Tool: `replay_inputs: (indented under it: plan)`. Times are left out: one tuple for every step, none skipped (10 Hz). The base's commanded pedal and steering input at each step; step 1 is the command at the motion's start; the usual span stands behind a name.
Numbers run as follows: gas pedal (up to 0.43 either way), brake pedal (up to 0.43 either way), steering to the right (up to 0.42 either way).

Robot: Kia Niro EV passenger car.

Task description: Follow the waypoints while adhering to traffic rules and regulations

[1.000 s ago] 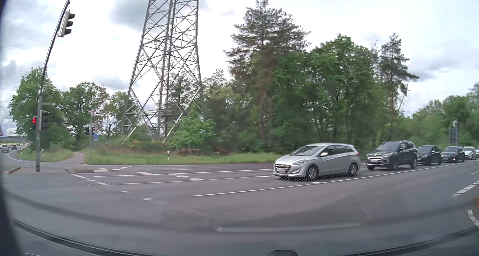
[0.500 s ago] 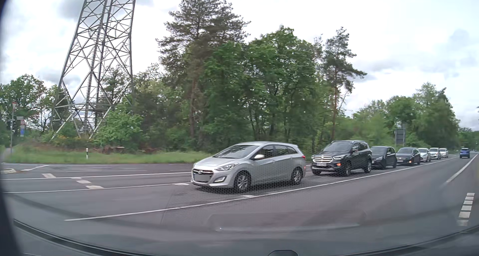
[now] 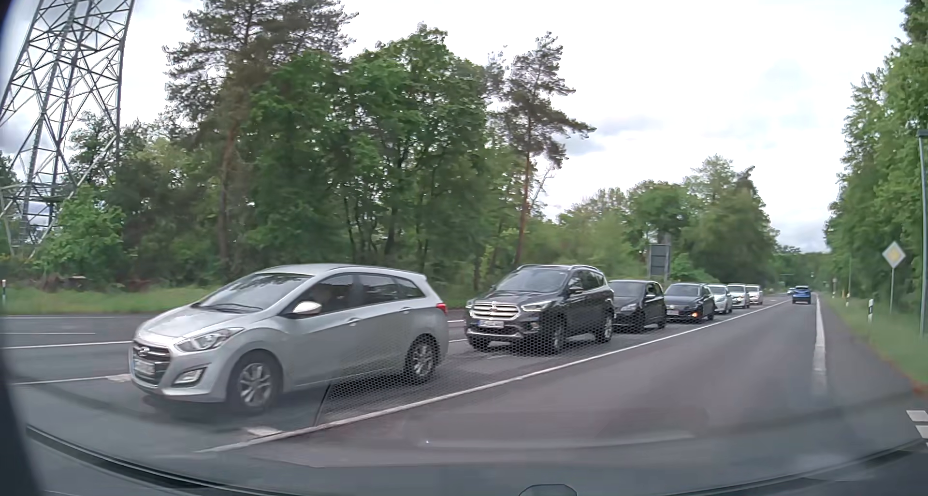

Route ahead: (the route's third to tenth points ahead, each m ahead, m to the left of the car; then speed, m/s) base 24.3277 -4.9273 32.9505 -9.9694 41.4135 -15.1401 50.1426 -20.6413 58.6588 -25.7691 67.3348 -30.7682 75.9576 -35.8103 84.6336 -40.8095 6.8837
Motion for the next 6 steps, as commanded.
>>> replay_inputs:
  plan:
    - [0.280, 0.000, 0.291]
    - [0.311, 0.000, 0.281]
    - [0.319, 0.000, 0.271]
    - [0.331, 0.000, 0.263]
    - [0.339, 0.000, 0.245]
    - [0.350, 0.000, 0.225]
